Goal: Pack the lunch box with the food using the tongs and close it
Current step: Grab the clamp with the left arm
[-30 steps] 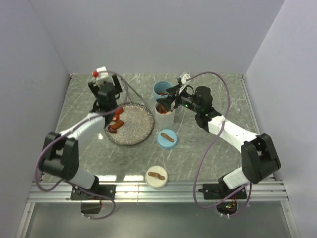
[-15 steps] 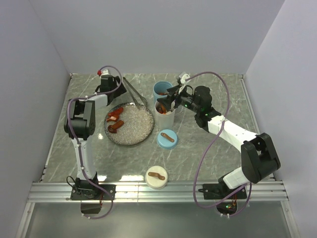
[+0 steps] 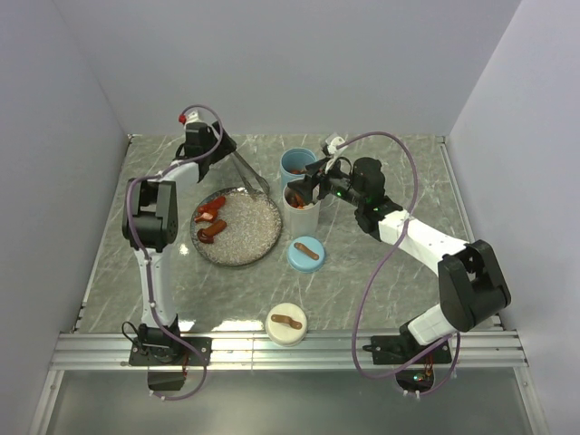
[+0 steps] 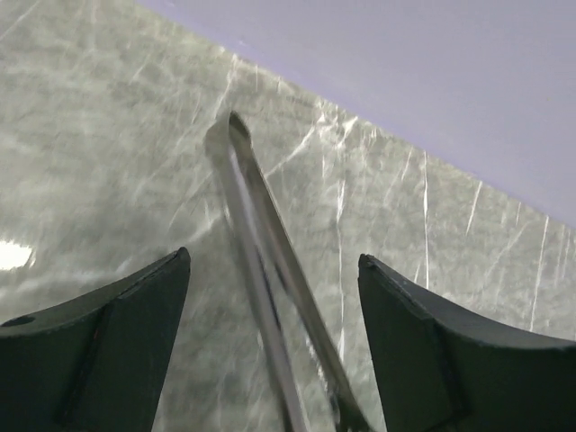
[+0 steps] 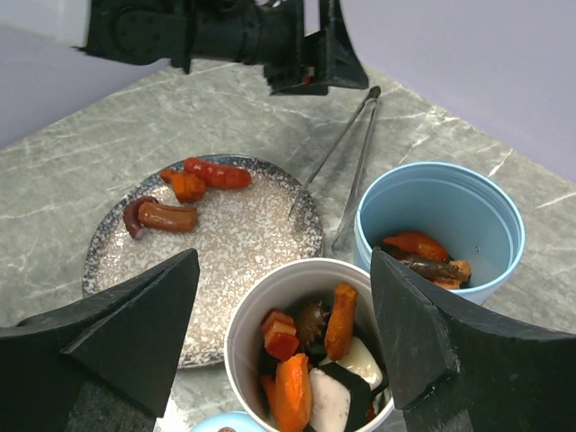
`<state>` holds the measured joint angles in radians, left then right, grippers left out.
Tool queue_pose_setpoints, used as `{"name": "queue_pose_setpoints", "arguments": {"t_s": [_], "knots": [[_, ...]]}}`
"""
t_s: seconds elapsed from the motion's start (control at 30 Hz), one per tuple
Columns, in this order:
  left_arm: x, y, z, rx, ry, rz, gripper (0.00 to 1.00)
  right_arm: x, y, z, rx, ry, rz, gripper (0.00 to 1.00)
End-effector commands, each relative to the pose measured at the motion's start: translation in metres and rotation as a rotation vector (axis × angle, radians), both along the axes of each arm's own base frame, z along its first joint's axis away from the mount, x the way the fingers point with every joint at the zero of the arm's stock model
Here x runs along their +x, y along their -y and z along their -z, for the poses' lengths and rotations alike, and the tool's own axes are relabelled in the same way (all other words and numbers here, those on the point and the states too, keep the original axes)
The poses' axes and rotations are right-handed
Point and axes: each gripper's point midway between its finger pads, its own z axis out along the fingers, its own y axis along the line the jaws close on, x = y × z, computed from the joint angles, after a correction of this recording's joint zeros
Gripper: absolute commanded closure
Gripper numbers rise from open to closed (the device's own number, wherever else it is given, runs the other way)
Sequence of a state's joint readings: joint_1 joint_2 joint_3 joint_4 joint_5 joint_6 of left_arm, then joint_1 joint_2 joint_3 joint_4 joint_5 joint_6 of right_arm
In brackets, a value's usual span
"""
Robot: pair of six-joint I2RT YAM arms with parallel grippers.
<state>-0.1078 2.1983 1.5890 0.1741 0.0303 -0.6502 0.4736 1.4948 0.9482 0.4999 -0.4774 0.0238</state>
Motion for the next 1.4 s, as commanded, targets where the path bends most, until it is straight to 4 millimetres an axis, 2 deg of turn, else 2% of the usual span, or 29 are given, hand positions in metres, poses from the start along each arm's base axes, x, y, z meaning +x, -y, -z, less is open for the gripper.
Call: {"name": "queue_pose_setpoints", "arguments": {"t_s": [0.0, 0.03, 0.13, 0.4, 0.5, 0.7, 0.9, 1.0, 1.03, 1.07, 1.13, 1.17, 1.2, 1.23, 1.27, 1.3, 1.37], "knots": [[0.015, 0.008, 0.01, -0.004, -0.036, 0.034, 0.2, 0.007, -0.003, -0.022, 0.015, 0.059, 0.007, 0.17], [0.016, 0.008, 0.02, 0.002, -0.058, 0.037, 0.23, 0.007, -0.004, -0.023, 0.015, 0.059, 0.009, 0.17], [0.013, 0.006, 0.03, 0.026, -0.093, 0.041, 0.32, 0.007, -0.002, -0.023, 0.015, 0.06, 0.013, 0.16], [0.011, 0.004, 0.042, 0.078, -0.141, 0.066, 0.41, 0.009, -0.004, -0.022, 0.013, 0.056, 0.015, 0.16], [0.009, -0.002, 0.048, 0.116, -0.167, 0.054, 0.6, 0.01, -0.002, -0.022, 0.012, 0.055, 0.025, 0.17], [0.005, -0.008, 0.056, 0.166, -0.188, 0.057, 0.76, 0.012, -0.005, -0.022, 0.011, 0.041, 0.019, 0.17], [0.006, -0.005, 0.054, 0.181, -0.166, 0.1, 0.82, 0.013, -0.007, -0.023, 0.009, 0.027, 0.011, 0.17], [0.005, 0.001, 0.058, 0.177, -0.168, 0.133, 0.84, 0.017, -0.011, -0.026, 0.011, -0.004, 0.002, 0.17], [0.007, 0.002, 0.058, 0.176, -0.168, 0.138, 0.85, 0.023, -0.015, -0.032, 0.014, -0.004, -0.004, 0.17], [0.006, 0.001, 0.059, 0.176, -0.173, 0.137, 0.85, 0.025, -0.017, -0.028, -0.001, -0.036, -0.006, 0.17], [0.006, 0.001, 0.057, 0.178, -0.167, 0.134, 0.89, 0.038, -0.027, -0.035, -0.012, -0.049, -0.017, 0.17], [0.006, 0.002, 0.055, 0.181, -0.159, 0.133, 0.92, 0.041, -0.029, -0.031, -0.034, -0.072, -0.017, 0.17], [0.006, 0.004, 0.044, 0.186, -0.136, 0.133, 0.95, 0.045, -0.031, -0.032, -0.043, -0.077, -0.011, 0.17], [0.004, 0.003, 0.043, 0.196, -0.123, 0.124, 0.97, 0.052, -0.034, -0.045, -0.043, -0.055, 0.005, 0.17], [0.004, 0.002, 0.037, 0.209, -0.108, 0.125, 0.99, 0.053, -0.041, -0.032, -0.07, -0.093, 0.001, 0.17], [0.004, 0.005, 0.022, 0.215, -0.077, 0.125, 1.0, 0.056, -0.043, -0.034, -0.074, -0.097, 0.004, 0.17], [0.003, 0.006, 0.01, 0.235, -0.038, 0.121, 1.0, 0.063, -0.048, -0.034, -0.109, -0.086, 0.011, 0.18]]}}
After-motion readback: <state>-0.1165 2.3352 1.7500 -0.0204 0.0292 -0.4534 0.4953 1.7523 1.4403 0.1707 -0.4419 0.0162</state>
